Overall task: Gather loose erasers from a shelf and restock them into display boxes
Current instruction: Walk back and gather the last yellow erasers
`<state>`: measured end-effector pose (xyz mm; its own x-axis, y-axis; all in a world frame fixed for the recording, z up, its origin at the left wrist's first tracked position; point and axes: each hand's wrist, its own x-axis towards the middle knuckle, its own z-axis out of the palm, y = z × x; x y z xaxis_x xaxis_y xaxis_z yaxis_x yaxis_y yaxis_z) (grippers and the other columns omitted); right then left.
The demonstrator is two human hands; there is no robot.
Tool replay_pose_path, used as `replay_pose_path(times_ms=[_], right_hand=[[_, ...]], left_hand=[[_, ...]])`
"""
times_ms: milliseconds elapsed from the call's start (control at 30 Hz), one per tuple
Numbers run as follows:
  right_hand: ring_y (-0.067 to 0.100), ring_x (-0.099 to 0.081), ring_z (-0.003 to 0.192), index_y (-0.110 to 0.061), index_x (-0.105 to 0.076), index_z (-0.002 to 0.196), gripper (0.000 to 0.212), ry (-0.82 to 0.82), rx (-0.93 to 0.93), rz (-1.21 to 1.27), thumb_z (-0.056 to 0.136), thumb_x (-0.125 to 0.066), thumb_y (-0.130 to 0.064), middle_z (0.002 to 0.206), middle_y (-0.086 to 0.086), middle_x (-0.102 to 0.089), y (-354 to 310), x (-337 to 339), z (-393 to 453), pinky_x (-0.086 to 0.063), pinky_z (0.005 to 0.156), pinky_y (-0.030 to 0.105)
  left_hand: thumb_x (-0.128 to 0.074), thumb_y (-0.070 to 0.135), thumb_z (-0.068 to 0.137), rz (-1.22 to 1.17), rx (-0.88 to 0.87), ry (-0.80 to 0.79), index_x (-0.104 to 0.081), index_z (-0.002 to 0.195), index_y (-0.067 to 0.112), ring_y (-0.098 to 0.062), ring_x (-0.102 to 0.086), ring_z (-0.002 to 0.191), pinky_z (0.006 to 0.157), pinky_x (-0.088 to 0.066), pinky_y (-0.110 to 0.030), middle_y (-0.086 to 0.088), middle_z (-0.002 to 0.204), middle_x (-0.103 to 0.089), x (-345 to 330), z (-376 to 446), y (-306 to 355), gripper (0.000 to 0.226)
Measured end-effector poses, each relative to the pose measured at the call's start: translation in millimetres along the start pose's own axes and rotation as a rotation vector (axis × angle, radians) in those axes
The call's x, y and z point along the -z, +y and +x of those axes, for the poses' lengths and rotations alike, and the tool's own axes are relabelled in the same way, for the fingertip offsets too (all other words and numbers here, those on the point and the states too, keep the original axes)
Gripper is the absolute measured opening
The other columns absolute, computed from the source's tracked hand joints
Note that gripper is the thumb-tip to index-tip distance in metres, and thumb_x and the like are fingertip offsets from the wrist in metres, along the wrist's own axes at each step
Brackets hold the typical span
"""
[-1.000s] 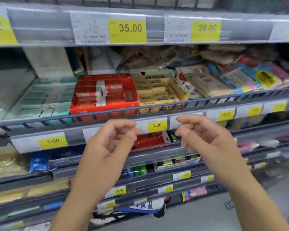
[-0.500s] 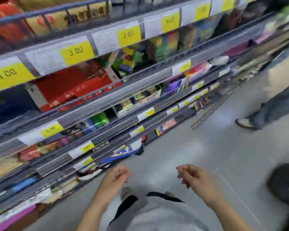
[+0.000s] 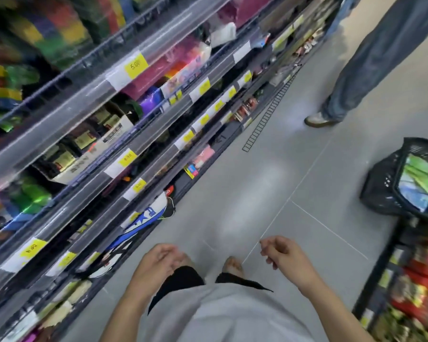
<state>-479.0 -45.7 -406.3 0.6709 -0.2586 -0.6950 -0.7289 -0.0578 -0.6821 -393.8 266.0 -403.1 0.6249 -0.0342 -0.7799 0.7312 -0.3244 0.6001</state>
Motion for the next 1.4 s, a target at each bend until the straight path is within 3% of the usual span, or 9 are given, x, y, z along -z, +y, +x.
replay_pose_path(times_ms=[133,467,667,867,1100,1167,1267,1400], right_hand=[[0.009,-0.062,0.065,-0.021,-0.073,0.098,0.012,0.027,0.073,0.072,0.095,-0.062,-0.014,0.08,-0.001,-0.073,-29.2,30.4,22.1,-0.049,0.06,0.027],[0.01,-0.062,0.065,-0.02,-0.073,0.101,0.015,0.125,0.099,0.146,0.097,-0.061,-0.012,0.084,0.003,-0.074,-98.2,89.1,96.8,-0.049,0.059,0.025],[0.01,-0.061,0.064,-0.022,-0.075,0.098,0.013,0.196,0.013,0.14,0.096,-0.063,-0.015,0.083,0.001,-0.074,-125.7,125.5,132.3,-0.049,0.062,0.029],[0.009,-0.061,0.062,-0.018,-0.074,0.098,0.011,0.214,-0.009,0.152,0.095,-0.064,-0.014,0.082,0.004,-0.074,-160.4,166.6,178.1,-0.05,0.059,0.022],[0.009,-0.059,0.06,-0.012,-0.073,0.097,0.014,0.063,0.077,0.045,0.098,-0.059,-0.008,0.084,0.019,-0.069,-231.7,226.0,267.5,-0.047,0.057,0.02],[0.006,-0.06,0.062,-0.01,-0.071,0.101,0.014,-0.011,0.113,-0.015,0.099,-0.058,-0.007,0.085,0.015,-0.068,-262.4,243.6,295.9,-0.047,0.058,0.017],[0.002,-0.058,0.059,-0.006,-0.069,0.103,0.013,-0.132,0.197,-0.063,0.099,-0.057,-0.003,0.087,0.014,-0.066,-317.4,263.0,328.6,-0.046,0.055,0.014],[0.004,-0.059,0.066,-0.021,-0.07,0.099,0.011,-0.31,0.466,-0.219,0.096,-0.063,-0.012,0.078,-0.006,-0.07,-399.0,273.9,354.3,-0.047,0.064,0.016]], left_hand=[[-0.068,0.022,0.1,0.044,-0.024,-0.01,-0.071,0.107,0.016,-0.018,-0.07,0.089,0.081,-0.055,-0.03,-0.009,0.099,-0.079,-24.8,8.2,24.5,0.01],[-0.065,0.02,0.101,0.139,-0.093,-0.114,-0.072,0.107,0.02,-0.019,-0.073,0.092,0.078,-0.054,-0.03,0.005,0.096,-0.081,-73.7,106.2,124.4,0.008],[-0.068,0.022,0.099,0.191,-0.161,-0.215,-0.072,0.106,0.02,-0.007,-0.075,0.085,0.075,-0.054,-0.026,0.007,0.097,-0.08,-105.2,169.5,218.1,0.008],[-0.067,0.018,0.1,0.182,-0.199,-0.193,-0.071,0.107,0.019,-0.004,-0.072,0.077,0.065,-0.056,-0.017,0.003,0.094,-0.079,-136.4,208.9,300.3,0.009],[-0.074,0.032,0.093,0.096,-0.163,-0.089,-0.075,0.103,0.032,-0.016,-0.073,0.093,0.084,-0.057,-0.034,-0.002,0.102,-0.079,-170.8,230.2,355.8,0.01],[-0.073,0.036,0.091,0.058,-0.154,-0.02,-0.076,0.099,0.037,-0.017,-0.074,0.094,0.086,-0.057,-0.035,0.001,0.099,-0.079,-181.2,225.7,367.8,0.009],[-0.066,0.029,0.099,-0.015,-0.183,0.109,-0.075,0.103,0.031,-0.016,-0.074,0.099,0.086,-0.055,-0.032,0.007,0.103,-0.079,-196.7,206.7,393.7,0.01],[-0.061,0.021,0.104,-0.128,-0.338,0.272,-0.071,0.109,0.029,-0.009,-0.074,0.099,0.088,-0.055,-0.032,0.011,0.105,-0.08,-204.0,165.6,452.5,0.014]])
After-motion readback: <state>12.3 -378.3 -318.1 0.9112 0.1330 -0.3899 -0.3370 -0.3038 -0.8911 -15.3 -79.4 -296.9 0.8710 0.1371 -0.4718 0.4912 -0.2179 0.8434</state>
